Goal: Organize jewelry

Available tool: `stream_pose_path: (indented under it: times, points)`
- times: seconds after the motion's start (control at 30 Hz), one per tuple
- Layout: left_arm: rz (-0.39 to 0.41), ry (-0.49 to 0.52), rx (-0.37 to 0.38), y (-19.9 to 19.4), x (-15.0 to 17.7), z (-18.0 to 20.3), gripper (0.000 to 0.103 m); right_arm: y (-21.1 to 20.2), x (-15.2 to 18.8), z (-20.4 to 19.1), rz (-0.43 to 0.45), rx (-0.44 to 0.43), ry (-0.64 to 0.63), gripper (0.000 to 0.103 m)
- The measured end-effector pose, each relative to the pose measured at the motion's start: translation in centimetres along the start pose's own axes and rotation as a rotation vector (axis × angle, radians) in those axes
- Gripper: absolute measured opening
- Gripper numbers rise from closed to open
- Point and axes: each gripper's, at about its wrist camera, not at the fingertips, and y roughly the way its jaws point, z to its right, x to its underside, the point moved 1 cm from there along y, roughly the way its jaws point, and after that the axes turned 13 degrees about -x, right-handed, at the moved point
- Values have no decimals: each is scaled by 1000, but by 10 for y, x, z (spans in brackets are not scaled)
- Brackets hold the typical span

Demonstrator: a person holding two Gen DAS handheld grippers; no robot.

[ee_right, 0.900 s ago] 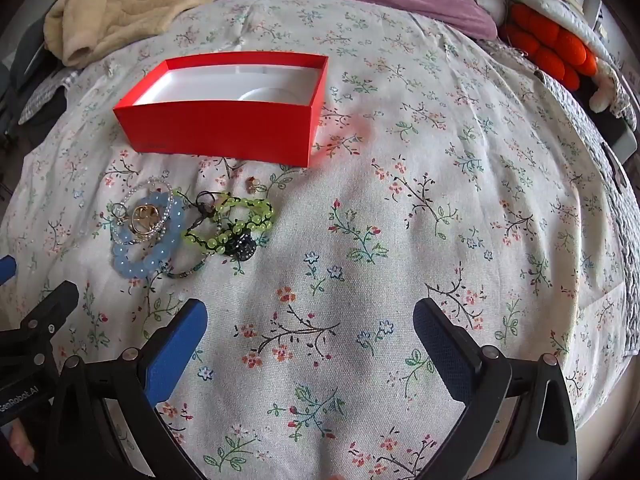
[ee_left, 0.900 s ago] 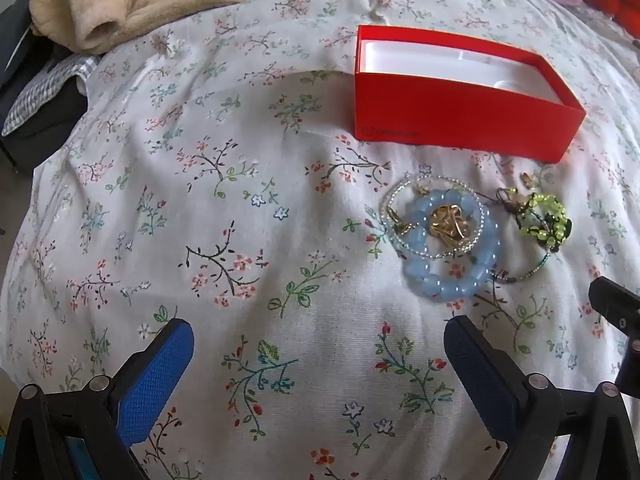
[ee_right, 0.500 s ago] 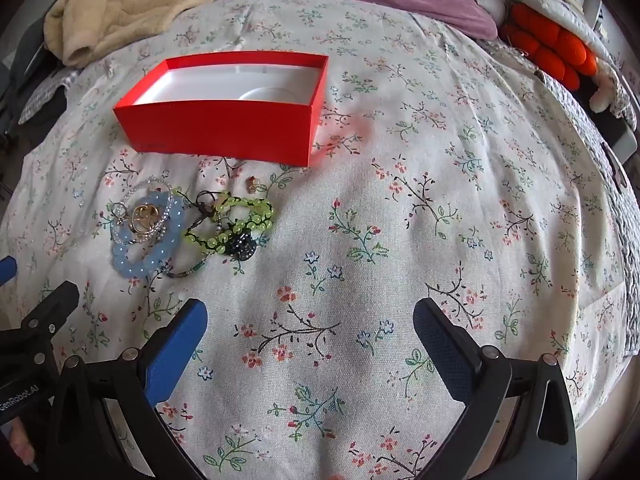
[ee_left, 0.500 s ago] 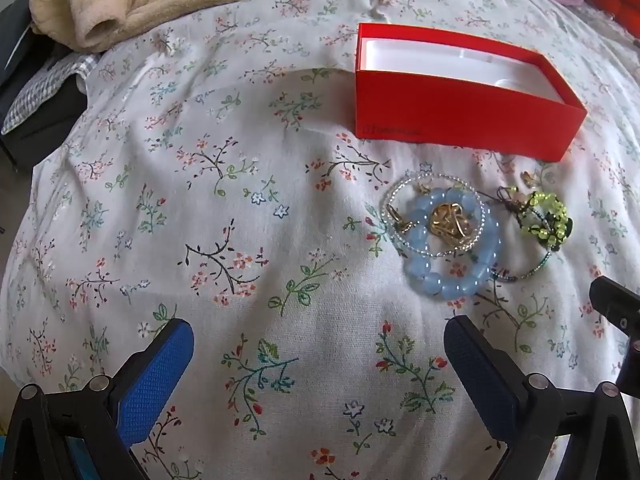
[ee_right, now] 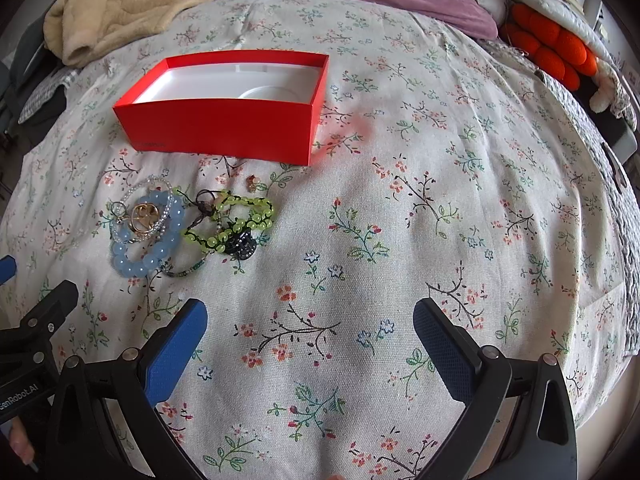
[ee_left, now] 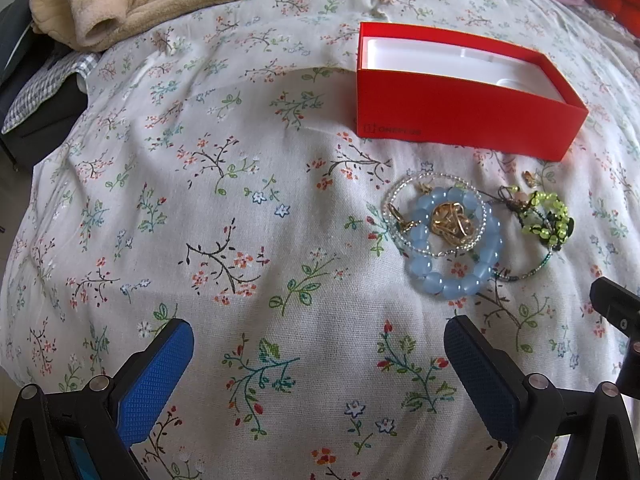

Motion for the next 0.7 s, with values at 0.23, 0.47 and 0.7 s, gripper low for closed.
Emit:
stream_pose_path:
  times: [0.23,0.47,0.7]
  points:
    - [0,0,0,-1,2,0,103,0,0,0,0,1,1,103]
    - [0,0,0,0,2,-1,103,0,0,0,-1,1,0,103]
    - [0,0,0,0,2,-1,103,0,0,0,-1,1,1,103]
